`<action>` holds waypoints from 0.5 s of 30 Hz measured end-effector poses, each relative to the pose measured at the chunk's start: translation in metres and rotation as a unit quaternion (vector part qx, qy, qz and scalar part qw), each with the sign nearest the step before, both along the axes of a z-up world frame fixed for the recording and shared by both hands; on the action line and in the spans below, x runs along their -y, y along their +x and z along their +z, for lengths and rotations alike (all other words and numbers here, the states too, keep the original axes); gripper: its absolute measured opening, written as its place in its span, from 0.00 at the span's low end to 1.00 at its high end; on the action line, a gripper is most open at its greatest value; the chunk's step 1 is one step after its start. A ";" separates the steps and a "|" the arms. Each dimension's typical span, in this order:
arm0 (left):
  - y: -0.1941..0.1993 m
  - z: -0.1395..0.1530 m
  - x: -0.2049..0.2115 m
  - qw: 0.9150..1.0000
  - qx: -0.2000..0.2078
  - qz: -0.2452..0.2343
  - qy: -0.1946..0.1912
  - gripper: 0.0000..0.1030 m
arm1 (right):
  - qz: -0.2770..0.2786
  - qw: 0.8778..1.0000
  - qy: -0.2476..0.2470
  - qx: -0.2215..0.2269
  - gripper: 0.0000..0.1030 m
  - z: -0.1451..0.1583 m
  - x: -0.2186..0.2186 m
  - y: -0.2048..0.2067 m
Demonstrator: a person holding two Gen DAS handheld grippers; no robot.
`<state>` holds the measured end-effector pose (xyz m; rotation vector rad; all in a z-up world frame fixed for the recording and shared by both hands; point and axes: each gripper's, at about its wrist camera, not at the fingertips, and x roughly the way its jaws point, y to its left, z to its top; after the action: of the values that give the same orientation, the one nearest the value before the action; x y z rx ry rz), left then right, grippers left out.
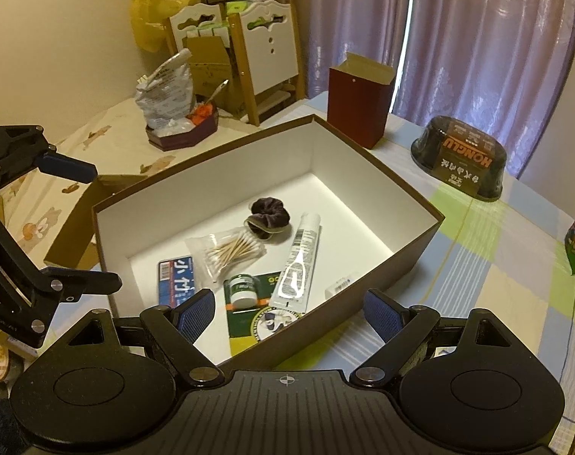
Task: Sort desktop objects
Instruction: 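Withdraw both open grippers up and out of the box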
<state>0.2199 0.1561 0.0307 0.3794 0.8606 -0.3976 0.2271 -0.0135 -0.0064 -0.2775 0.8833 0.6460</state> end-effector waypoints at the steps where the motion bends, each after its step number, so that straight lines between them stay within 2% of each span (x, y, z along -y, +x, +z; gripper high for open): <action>1: -0.003 0.000 0.000 1.000 -0.001 0.003 0.000 0.97 | 0.002 1.000 0.001 0.001 0.85 0.000 0.000 -0.002; 15: -0.041 -0.008 -0.009 0.998 -0.028 0.057 -0.021 0.97 | 0.033 0.999 0.018 -0.013 0.85 -0.011 0.009 -0.031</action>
<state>0.1788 0.1646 0.0232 0.2809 0.9223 -0.3208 0.1961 -0.0223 -0.0170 -0.2676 0.8894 0.7263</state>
